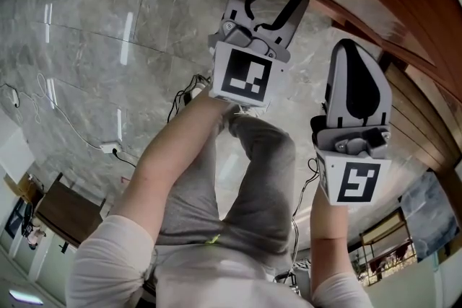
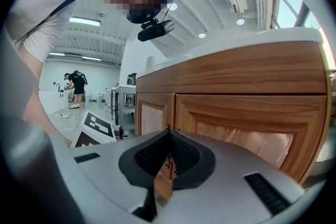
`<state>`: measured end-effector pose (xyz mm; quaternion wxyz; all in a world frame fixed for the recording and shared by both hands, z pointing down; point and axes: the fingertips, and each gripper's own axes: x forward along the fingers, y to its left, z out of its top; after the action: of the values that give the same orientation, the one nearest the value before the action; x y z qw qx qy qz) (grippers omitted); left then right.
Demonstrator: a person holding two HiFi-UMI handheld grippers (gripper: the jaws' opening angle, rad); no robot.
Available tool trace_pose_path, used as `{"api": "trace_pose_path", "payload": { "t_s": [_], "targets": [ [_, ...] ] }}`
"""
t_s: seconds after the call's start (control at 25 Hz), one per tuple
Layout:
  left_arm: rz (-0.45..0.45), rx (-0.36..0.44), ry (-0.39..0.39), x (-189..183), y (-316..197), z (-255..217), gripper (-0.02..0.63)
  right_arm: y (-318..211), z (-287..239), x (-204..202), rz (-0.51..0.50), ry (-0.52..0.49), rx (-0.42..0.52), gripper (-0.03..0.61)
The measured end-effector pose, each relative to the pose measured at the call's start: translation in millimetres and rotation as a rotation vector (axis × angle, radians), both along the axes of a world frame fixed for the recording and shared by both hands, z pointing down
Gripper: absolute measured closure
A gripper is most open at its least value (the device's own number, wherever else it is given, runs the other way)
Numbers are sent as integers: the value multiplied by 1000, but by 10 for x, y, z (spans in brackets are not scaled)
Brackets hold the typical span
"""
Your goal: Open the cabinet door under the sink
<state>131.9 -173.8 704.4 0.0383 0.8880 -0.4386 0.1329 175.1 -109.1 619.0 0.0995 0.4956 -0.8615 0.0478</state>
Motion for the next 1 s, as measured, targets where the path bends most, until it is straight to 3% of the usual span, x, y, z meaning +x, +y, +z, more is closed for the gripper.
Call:
{"api": "trace_pose_path", "payload": {
  "t_s": [0.24,0.56,1.0],
  "targets": [
    [-25,16,7,5,-4,36,516,-13,15,49,19,-3,4,546],
    [-52,16,22,12,-53,73,514,42,75,51,22,-16,-13,546],
    [11,-6,23,-22,42,39,525,129,86,13,8,20,-12,547]
  ]
}}
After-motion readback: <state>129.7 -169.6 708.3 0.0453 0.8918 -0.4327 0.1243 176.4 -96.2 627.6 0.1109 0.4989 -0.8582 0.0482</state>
